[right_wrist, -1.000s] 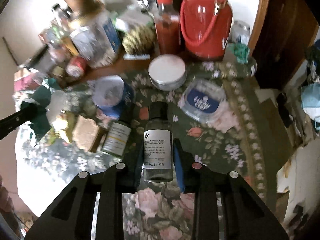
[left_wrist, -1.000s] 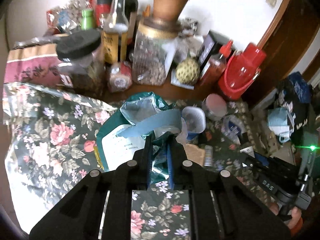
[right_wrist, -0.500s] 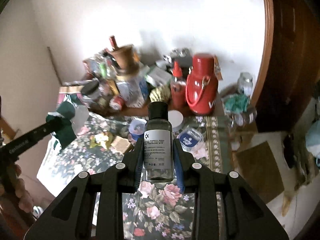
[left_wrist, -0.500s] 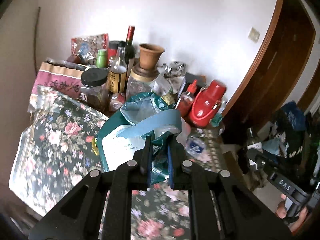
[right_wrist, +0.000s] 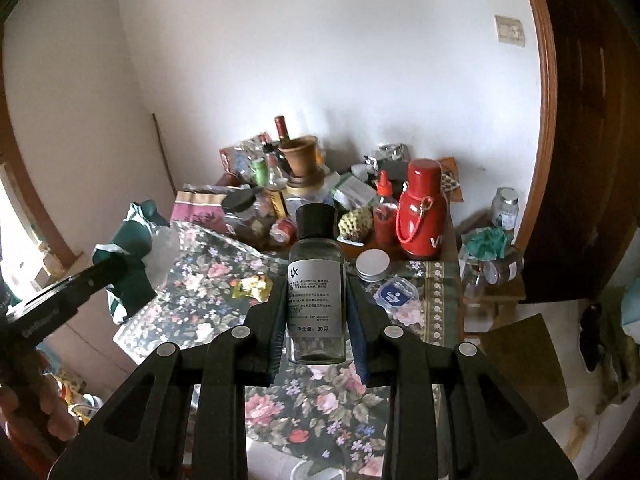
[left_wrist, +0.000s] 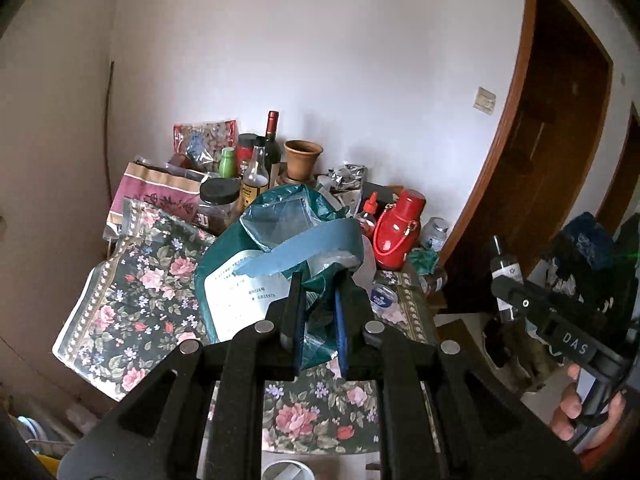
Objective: Collect trash
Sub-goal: 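Carry the green bag and small bottle down over the white bucket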
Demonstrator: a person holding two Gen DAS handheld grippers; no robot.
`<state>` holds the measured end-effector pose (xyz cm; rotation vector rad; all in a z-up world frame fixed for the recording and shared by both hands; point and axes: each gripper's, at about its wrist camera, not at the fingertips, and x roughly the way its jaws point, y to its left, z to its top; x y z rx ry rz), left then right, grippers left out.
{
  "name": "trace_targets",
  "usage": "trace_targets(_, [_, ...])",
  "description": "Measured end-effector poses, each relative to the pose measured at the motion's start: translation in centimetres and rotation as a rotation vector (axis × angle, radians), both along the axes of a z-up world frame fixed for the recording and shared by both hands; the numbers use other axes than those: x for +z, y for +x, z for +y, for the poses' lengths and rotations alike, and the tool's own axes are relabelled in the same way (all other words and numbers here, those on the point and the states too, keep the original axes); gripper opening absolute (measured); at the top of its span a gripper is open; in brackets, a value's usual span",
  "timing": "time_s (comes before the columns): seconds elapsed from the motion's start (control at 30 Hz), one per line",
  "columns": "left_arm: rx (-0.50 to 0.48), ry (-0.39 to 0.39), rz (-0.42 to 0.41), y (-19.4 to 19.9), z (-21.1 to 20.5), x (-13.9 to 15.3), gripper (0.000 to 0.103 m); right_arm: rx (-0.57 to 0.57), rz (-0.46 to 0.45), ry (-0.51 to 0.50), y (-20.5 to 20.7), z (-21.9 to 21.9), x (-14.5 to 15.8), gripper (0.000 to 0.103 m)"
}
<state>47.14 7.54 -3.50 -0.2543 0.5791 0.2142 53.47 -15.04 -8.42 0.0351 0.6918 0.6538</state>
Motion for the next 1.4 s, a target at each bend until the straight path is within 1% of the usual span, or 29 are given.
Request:
trace_targets(0.1, [-0.031, 0.011, -0.014, -2.2, 0.1, 0.2, 0.012, -0.021, -0.019, 0.007, -2.5, 0.3, 0.7, 0.026])
trace_targets(0.23, [-0.069, 0.003, -0.022, -5.7, 0.8, 0.1, 0.012, -0.048, -0.019, 0.014, -6.0, 1.1, 0.9, 0.026])
trace_targets(0.37, [-0.079, 0.025, -0.015, -10.6, 2.1, -0.2, 0.012, -0.08, -0.022, 0.012, -10.3, 2.0, 0.9, 0.026])
trace_targets(0.4, [-0.076, 0.022, -0.013, -12.3, 2.9, -0.4, 0.012, -0.086, -0.021, 0.014, -11.4, 2.3, 0.9, 0.026])
trace_targets(0.5, [-0.074, 0.012, 0.0, -15.8, 4.4, -0.8, 0.012, -0.112, -0.025, 0.011, -15.0, 3.1, 0.9, 0.026])
trace_targets(0.63, [-0.095, 0.013, 0.022, -19.9, 6.0, -1.7, 0.012, -0.146, -0.017, 0.005, -19.2, 3.6, 0.4, 0.026])
trace_targets(0.73, [-0.126, 0.006, 0.035, -22.1, 6.5, -2.3, 0.012, -0.175, 0.011, -0.005, -21.7, 3.8, -0.4, 0.026])
trace_targets(0.9, [-0.189, -0.029, 0.09, -23.6, 6.3, -3.9, 0.012, -0.202, 0.077, -0.046, -24.6, 3.8, -1.7, 0.026])
trace_targets(1.0, [-0.217, -0.061, 0.129, -24.3, 5.7, -5.0, 0.012, -0.207, 0.114, -0.08, -25.5, 3.5, -2.4, 0.026])
trace_targets(1.1, [-0.23, -0.072, 0.156, -24.8, 4.7, -5.8, 0.012, -0.199, 0.152, -0.096, -25.8, 3.2, -3.5, 0.026])
trace_targets(1.27, [-0.21, -0.093, 0.224, -24.9, 3.1, -8.3, 0.012, -0.157, 0.221, -0.108, -25.7, 2.1, -6.8, 0.026])
trace_targets(1.4, [-0.184, -0.127, 0.323, -23.6, 1.6, -12.0, 0.012, -0.107, 0.308, -0.125, -24.7, 1.0, -10.8, 0.026])
